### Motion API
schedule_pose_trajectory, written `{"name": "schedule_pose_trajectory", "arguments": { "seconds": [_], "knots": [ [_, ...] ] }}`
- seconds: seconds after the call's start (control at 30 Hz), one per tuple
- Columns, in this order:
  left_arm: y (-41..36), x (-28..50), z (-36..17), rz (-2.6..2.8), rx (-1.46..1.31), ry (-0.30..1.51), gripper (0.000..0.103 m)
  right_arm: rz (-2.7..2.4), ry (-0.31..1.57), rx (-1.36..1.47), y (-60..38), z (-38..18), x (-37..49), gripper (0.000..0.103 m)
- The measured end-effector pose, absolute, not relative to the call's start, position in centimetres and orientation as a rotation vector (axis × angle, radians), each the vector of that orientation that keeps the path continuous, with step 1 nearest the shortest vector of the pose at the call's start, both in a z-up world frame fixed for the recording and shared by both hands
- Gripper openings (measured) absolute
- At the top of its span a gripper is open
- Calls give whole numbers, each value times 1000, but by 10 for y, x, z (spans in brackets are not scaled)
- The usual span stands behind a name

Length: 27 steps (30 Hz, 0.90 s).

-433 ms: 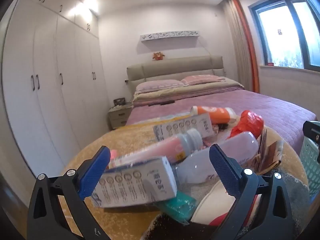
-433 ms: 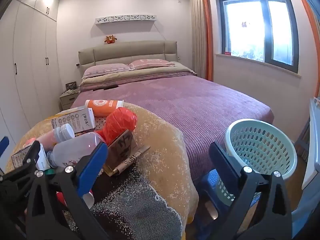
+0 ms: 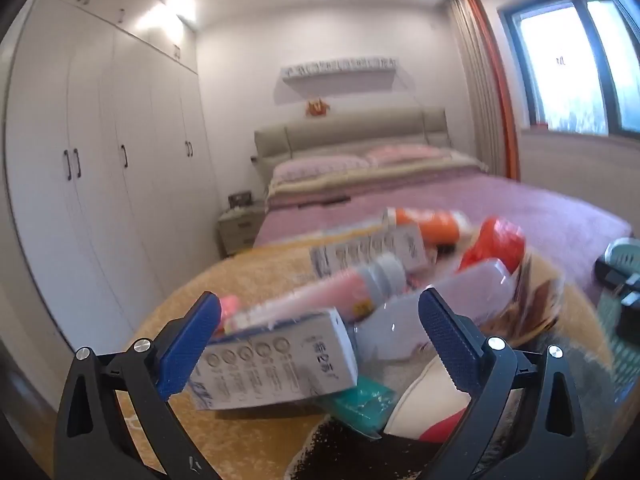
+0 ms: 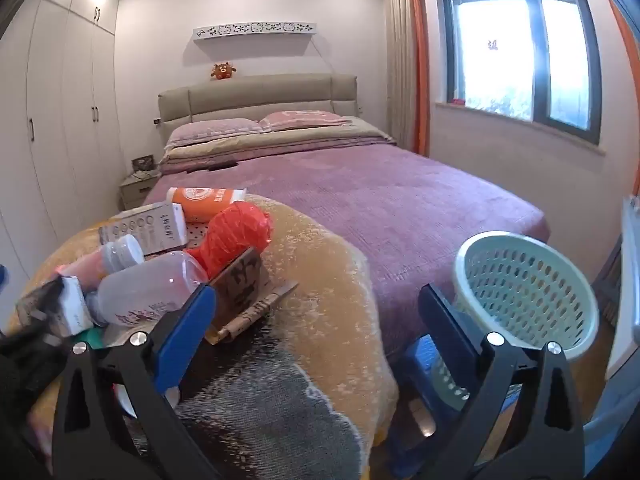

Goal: Collect trash

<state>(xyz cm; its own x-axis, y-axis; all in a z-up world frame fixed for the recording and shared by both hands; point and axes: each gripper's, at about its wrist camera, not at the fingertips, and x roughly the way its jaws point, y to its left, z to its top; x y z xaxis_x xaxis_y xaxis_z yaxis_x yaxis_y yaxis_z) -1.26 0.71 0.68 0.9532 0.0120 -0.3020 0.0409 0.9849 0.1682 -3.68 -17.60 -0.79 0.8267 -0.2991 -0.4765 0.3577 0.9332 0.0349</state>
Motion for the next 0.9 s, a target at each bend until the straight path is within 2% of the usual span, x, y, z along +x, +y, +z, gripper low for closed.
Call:
{"name": "schedule_pose_trajectory", "arguments": {
  "seconds": [0.27,0.9],
  "knots": [
    [24,-27,20,-24,127,280,96,-322,488,100,-169,-2,-39,81],
    [62,-24,23,-4,68,308,96,-295,493,74,-150,0,-39,81]
  ]
}}
